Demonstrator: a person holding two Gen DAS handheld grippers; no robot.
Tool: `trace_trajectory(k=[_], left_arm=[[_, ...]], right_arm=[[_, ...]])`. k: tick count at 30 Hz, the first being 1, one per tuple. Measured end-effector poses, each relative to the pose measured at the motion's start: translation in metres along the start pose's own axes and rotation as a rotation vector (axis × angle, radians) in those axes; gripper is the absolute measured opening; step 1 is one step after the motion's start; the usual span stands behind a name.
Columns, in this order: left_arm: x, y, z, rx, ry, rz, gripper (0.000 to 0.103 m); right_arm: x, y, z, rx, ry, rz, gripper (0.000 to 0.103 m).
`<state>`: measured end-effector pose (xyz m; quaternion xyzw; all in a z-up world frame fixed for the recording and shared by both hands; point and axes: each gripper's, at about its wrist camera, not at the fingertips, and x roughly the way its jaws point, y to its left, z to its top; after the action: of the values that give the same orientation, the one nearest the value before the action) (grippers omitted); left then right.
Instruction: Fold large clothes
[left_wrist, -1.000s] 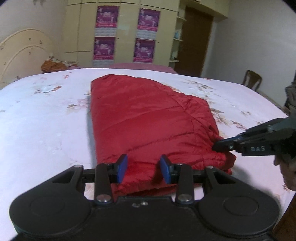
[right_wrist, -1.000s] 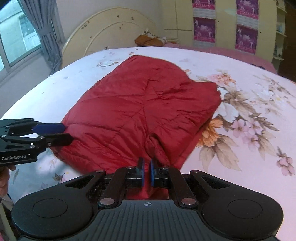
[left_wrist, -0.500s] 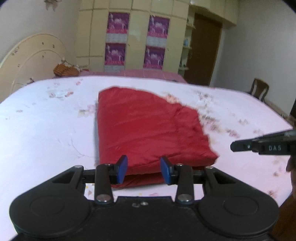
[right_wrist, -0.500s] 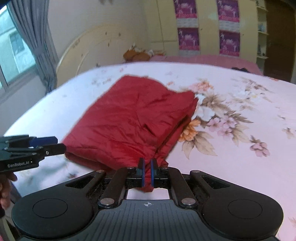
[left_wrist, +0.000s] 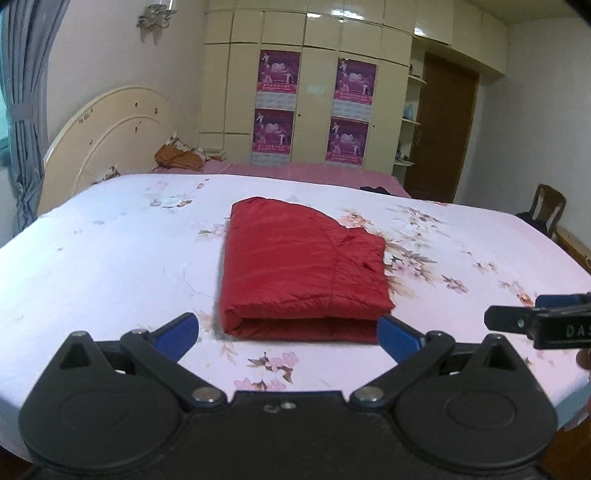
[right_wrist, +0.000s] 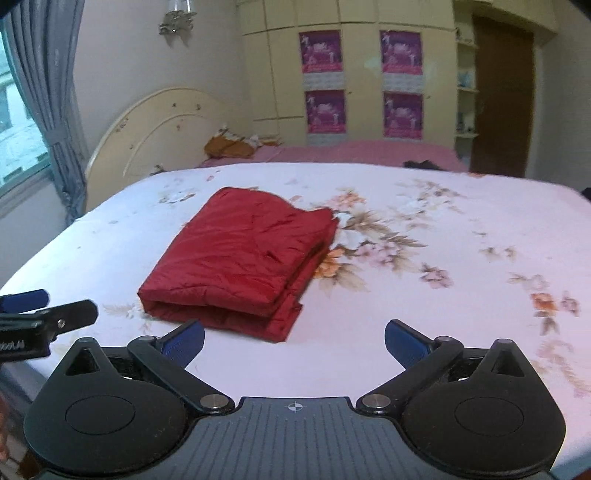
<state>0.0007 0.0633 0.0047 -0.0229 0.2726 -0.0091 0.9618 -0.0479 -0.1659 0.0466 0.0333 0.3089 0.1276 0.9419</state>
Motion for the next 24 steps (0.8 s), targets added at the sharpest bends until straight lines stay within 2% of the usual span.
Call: trace_trajectory(k=[10,24], left_arm=[[-0.030,-0.013,-0.001,0.019,-0.008,-0.025,0.103],[-0.037,-0.021,0.003,0.042,-0.040,-0.044,0.103]], right_arm=[[-0.043,0.014,-0.010,0.015,-0.035,-0.080,0.103],[-0.056,0.014,-0.008,0.018,-0.055,-0.081,0.103]])
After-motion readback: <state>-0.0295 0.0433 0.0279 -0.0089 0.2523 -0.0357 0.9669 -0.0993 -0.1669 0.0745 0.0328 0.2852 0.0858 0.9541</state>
